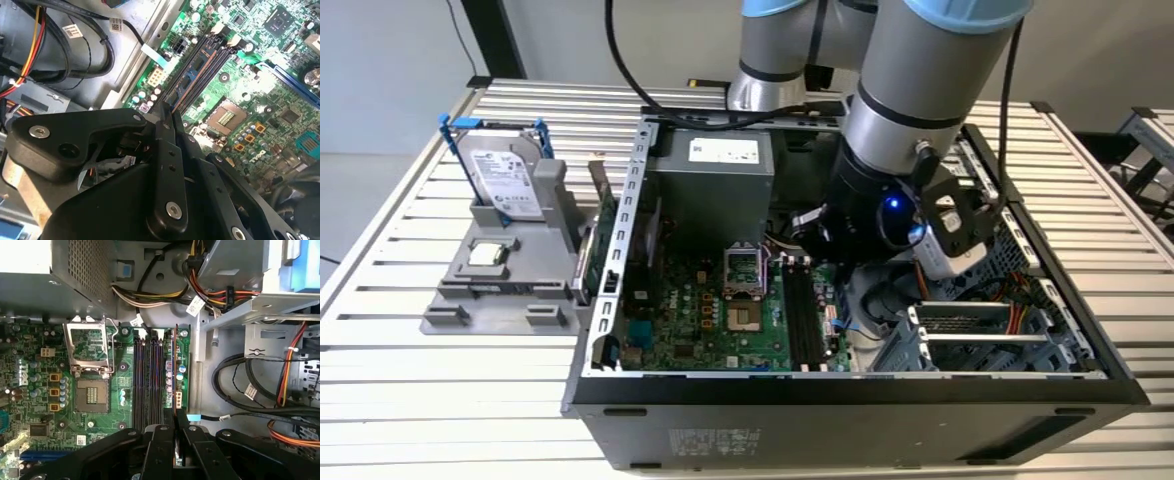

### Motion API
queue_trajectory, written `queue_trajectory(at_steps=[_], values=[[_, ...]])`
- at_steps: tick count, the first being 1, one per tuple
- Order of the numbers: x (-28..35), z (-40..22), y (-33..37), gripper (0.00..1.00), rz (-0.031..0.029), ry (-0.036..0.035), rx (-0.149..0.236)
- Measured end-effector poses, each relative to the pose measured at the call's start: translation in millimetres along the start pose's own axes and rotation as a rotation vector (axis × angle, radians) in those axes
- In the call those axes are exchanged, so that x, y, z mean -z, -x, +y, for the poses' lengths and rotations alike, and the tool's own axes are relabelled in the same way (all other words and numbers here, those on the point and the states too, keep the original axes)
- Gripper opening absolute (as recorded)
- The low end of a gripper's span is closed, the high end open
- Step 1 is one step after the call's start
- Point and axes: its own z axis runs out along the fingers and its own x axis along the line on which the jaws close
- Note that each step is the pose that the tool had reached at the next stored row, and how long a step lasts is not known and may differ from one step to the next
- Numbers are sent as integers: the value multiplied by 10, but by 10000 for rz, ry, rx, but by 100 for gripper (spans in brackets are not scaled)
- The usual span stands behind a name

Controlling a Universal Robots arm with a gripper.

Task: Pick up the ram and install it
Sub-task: 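Insert the ram into the slot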

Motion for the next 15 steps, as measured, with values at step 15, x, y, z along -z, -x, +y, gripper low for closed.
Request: queue_trajectory(at_steps=[15], values=[[-234,-24,-20,0,9,-2,4]])
